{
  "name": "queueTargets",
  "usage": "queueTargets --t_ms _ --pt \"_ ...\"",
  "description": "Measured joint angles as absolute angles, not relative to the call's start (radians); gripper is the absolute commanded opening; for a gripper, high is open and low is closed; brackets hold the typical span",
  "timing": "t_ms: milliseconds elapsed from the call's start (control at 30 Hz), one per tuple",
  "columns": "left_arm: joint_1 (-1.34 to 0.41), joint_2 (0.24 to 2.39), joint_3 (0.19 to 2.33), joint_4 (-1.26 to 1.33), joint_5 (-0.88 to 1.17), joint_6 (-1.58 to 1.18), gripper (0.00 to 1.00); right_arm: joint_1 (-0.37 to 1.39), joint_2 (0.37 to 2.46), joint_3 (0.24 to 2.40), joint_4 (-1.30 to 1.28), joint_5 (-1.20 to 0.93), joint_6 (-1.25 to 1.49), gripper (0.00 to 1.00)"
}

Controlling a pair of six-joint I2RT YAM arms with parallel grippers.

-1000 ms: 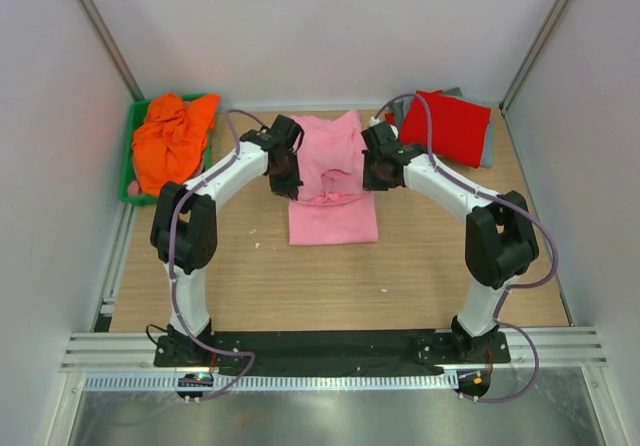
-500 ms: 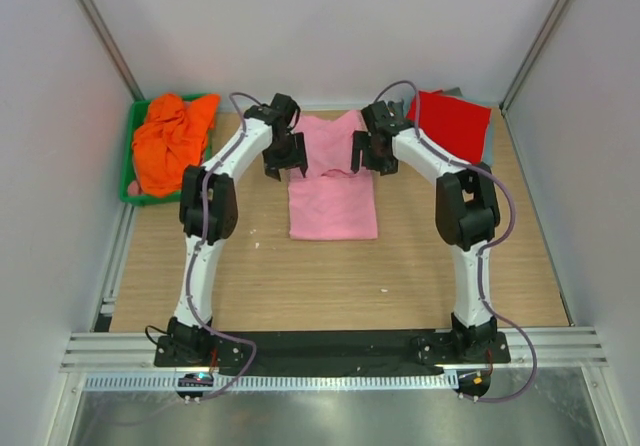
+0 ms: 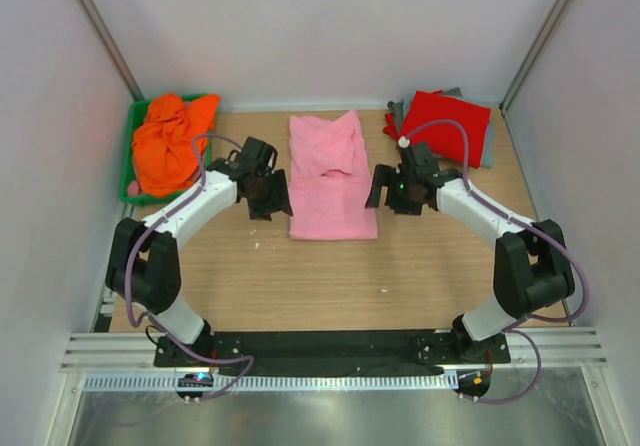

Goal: Fold and stack the t-shirts
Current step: Fold the tshirt

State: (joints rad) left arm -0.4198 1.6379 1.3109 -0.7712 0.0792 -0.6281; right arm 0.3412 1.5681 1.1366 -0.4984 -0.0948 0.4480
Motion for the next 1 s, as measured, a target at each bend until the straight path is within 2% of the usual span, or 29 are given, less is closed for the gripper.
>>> queueTargets --t_ms 33,67,167,267,633,900,1000 --pt "-0.427 1.628 1.257 -0.733 0.100 -0.645 0.52 0.344 1.554 1.080 -0.474 -0.132 0.460 0.86" --pt "-0.433 1.626 1.209 -0.694 0.117 -0.657 0.37 0.345 1.547 1.024 -0.440 -0.165 0.475 0.85" --pt "-0.446 1.629 1.103 -0.606 0.163 -0.702 0.15 0.345 1.549 0.905 -0.392 -0.234 0.504 0.79" --pt "-0.458 1.629 1.077 -0.538 0.186 -0.739 0.03 0.345 1.549 0.850 -0.366 -0.281 0.525 0.75" --pt "-0.496 1.679 1.070 -0.376 0.183 -0.787 0.00 0.345 1.537 0.830 -0.282 -0.328 0.543 0.74" --pt "-0.496 1.698 0.939 -0.354 0.144 -0.837 0.00 0.345 1.505 0.820 -0.286 -0.316 0.539 0.75" --pt "-0.498 1.697 0.939 -0.350 0.142 -0.835 0.19 0.345 1.494 0.820 -0.288 -0.315 0.536 0.76"
